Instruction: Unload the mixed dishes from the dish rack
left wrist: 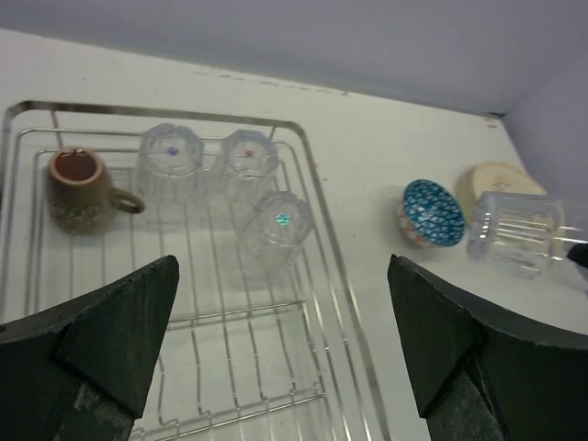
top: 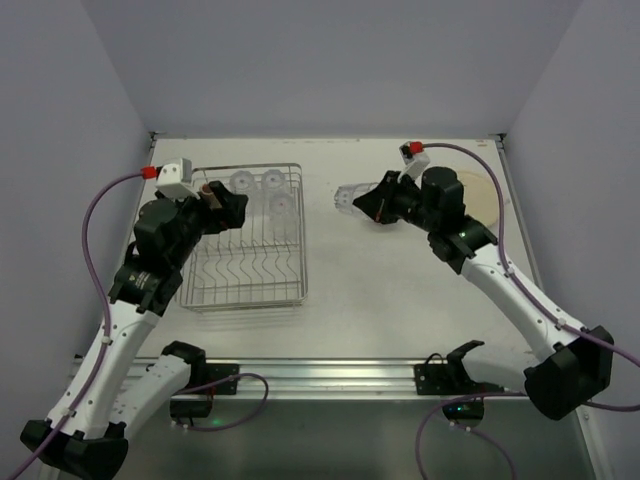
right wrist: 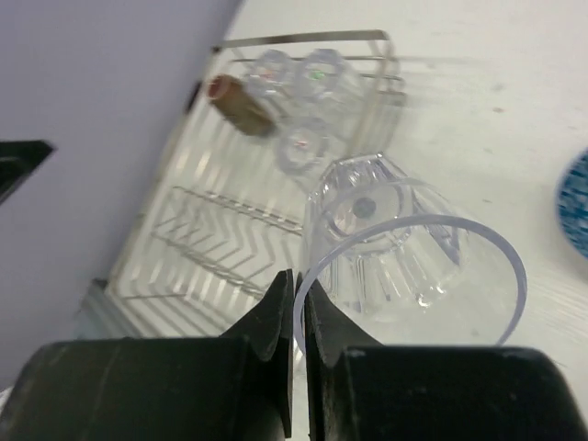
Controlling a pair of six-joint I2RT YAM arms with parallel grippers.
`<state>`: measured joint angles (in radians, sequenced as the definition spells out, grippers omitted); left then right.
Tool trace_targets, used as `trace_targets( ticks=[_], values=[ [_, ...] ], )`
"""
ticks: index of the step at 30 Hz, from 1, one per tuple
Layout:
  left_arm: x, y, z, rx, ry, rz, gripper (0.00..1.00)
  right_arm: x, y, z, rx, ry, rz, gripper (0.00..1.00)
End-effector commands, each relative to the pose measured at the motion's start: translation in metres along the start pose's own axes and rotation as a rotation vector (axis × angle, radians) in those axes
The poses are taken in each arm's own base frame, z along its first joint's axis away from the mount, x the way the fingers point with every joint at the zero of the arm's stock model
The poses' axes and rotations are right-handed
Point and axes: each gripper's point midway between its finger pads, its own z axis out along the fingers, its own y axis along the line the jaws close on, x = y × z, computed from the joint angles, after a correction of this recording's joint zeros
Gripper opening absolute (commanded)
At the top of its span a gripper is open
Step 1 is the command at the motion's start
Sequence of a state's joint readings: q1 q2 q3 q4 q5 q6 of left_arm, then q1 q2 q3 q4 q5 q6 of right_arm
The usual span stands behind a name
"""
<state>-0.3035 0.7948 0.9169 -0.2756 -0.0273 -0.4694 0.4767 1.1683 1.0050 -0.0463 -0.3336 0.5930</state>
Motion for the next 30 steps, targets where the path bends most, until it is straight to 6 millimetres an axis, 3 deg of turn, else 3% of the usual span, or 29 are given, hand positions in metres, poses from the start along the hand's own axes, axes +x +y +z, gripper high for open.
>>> trace_targets(
  ticks=[1,5,10,17,21,29,30],
  values=[
    [0.009,0.041,-0.015,-0.202,0.068,0.133,1.0,0.026,-0.079,-0.017,0.405,0.172,-0.16,0.0],
    [0.012,0.051,-0.018,-0.244,0.083,0.17,1.0,0.039,-0.104,-0.026,0.551,0.286,-0.209,0.0],
    [0.019,0.064,-0.019,-0.307,0.117,0.195,1.0,0.05,-0.114,-0.028,0.648,0.399,-0.274,0.0],
    [0.025,0.064,-0.015,-0.297,0.143,0.207,1.0,0.11,-0.137,-0.007,0.746,0.671,-0.351,0.0],
    [0.03,0.066,-0.014,-0.296,0.158,0.213,1.0,0.128,-0.131,0.008,0.716,0.706,-0.362,0.0],
    [0.034,0.067,-0.014,-0.293,0.162,0.219,1.0,0.14,-0.134,0.021,0.711,0.729,-0.357,0.0],
    [0.034,0.067,-0.014,-0.292,0.162,0.22,1.0,0.142,-0.135,0.021,0.714,0.732,-0.361,0.07]
  ],
)
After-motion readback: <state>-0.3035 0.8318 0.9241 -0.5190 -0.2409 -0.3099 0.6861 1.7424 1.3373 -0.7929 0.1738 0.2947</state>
